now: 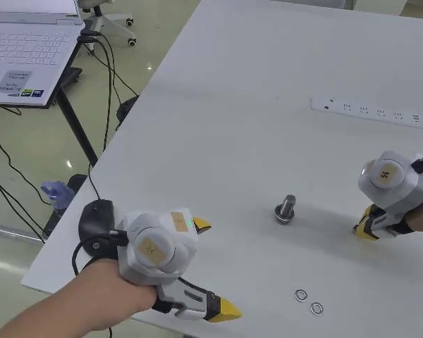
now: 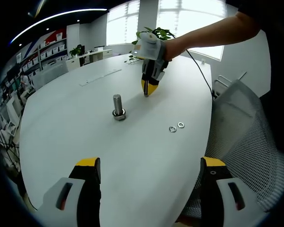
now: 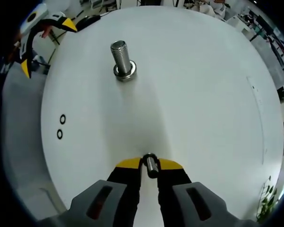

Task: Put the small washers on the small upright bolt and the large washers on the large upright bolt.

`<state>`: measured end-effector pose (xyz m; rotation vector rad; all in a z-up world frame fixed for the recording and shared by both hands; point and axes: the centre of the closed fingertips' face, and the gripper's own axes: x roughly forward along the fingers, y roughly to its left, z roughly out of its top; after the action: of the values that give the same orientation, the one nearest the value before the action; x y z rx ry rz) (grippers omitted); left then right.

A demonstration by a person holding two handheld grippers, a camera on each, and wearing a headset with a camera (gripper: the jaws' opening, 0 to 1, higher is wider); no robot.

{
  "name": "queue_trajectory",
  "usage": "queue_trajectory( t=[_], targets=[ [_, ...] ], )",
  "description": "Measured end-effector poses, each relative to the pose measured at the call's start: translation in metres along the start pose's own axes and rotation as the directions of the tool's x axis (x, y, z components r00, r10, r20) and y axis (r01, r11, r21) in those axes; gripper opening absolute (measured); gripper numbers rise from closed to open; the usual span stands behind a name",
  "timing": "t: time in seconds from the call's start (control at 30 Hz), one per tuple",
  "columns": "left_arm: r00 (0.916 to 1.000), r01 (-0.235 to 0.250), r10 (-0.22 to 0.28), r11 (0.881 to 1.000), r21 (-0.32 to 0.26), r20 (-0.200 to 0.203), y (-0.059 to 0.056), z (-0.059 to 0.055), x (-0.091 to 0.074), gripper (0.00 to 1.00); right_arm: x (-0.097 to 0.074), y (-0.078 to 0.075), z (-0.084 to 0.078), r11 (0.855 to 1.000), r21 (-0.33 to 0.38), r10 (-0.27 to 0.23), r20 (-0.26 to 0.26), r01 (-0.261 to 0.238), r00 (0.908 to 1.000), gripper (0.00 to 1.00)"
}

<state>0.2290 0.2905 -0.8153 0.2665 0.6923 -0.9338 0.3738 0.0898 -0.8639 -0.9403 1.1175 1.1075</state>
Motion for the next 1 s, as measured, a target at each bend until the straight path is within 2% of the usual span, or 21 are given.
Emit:
queue_trajectory(
  t=[0.5, 0.77, 1.0],
  targets=[
    [1.0, 0.002, -0.002, 1.0, 0.006, -0.007, -0.002, 0.001, -0.002, 0.86, -0.004, -0.004, 0.003, 1.0, -0.01, -0.002, 0.007, 0.002, 1.0, 0.23],
    [1.0, 0.003, -0.003, 1.0, 0.017, 0.003, -0.003, 0.006, -0.004, 0.87, -0.016, -0.006, 0.01, 1.0, -0.01, -0.012, 0.032, 0.012, 0.9994, 0.29],
    [1.0, 0.001, -0.001, 1.0, 0.012, 0.008, -0.004, 0.009, -0.003, 0.89, -0.032, 0.0, 0.022, 0.999, -0.027, -0.016, 0.061, 0.018, 0.998, 0.31]
  ],
)
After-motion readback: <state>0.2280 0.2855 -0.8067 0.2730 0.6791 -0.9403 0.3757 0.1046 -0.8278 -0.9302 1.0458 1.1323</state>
